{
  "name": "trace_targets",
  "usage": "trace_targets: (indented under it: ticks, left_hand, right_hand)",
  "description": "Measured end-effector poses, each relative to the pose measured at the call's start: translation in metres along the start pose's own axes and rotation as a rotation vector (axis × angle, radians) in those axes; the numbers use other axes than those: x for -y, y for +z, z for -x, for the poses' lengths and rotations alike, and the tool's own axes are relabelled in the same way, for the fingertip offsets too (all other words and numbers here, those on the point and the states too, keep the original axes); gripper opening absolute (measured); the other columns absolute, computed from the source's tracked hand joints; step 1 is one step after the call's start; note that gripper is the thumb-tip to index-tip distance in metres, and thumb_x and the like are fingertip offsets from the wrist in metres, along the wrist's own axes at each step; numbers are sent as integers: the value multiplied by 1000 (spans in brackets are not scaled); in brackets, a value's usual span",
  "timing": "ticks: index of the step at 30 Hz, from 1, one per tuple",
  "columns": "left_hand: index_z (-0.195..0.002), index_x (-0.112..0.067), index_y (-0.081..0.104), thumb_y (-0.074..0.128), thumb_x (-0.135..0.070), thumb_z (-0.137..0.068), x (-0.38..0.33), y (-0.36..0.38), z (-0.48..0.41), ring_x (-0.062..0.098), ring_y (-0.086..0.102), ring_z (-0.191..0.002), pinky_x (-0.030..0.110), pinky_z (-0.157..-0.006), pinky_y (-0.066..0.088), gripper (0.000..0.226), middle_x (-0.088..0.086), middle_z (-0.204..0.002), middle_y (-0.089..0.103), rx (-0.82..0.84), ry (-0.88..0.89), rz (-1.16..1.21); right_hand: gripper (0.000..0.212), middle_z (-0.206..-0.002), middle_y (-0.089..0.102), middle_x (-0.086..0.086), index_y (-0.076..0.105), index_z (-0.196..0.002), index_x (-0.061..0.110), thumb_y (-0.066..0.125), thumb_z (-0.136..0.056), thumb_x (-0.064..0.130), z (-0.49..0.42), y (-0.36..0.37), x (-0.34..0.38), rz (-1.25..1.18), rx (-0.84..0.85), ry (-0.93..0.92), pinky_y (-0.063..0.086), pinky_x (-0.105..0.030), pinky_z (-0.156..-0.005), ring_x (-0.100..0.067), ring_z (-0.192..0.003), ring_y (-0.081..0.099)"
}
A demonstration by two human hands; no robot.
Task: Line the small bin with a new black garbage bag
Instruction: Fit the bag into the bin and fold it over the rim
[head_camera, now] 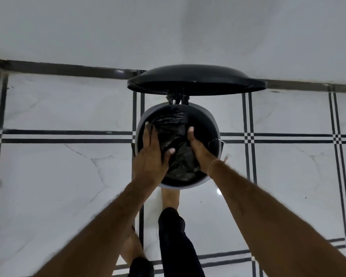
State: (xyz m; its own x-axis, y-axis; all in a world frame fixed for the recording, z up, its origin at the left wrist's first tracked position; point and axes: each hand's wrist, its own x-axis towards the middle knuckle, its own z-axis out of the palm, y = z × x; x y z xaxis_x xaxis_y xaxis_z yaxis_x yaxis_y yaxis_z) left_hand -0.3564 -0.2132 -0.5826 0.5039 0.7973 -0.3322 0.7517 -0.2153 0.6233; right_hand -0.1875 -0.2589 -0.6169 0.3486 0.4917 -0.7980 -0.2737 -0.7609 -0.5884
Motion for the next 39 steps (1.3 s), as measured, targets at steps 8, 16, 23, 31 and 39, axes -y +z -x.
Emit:
trace_targets:
  ticks: [8, 16, 23, 31, 39]
  left_hand:
    - [-166, -12, 10, 64, -51, -97, 19, -12, -4, 42, 68, -112, 36, -66, 49, 96, 4, -176, 1, -124, -108, 78]
    - [-140, -17, 43, 61, -69, -84, 34, -19, 13, 28, 39, -144, 59, -105, 44, 78, 9, -163, 27, -301, -312, 277]
    - [-134, -23, 59, 63, -63, -93, 11, -37, -46, 35, 49, -128, 53, -102, 39, 58, 11, -139, 54, -368, 21, -225]
    - [-115, -21, 66, 68, -44, -95, 25, -36, -80, 34, 54, -108, 42, -82, 38, 31, 9, -110, 63, -310, -18, -188]
    - [-91, -13, 61, 62, -48, -98, 33, -43, -90, 21, 59, -77, 30, -68, 38, 36, -2, -80, 63, -323, -127, 173]
  right_hand:
    - [71, -144, 65, 11, 56, -146, 41, 46, -91, 84, 19, -17, 7, 85, -245, -336, 45, -47, -118, -14, -137, 57]
    - [62, -134, 72, 9, 65, -140, 32, 62, -92, 71, 31, -38, -1, -2, -336, -423, 52, -46, -112, -13, -130, 64]
    - [61, -132, 73, 12, 63, -142, 34, 68, -90, 65, 35, -44, -10, 149, -403, -427, 54, -43, -110, -7, -127, 66]
    - [57, -127, 74, 13, 65, -139, 35, 70, -90, 62, 36, -46, -9, 176, -468, -426, 56, -42, -107, -6, -123, 67]
    - [59, -125, 65, 9, 61, -143, 34, 55, -95, 67, 22, -47, 15, 319, -502, -454, 52, -40, -106, -12, -120, 65]
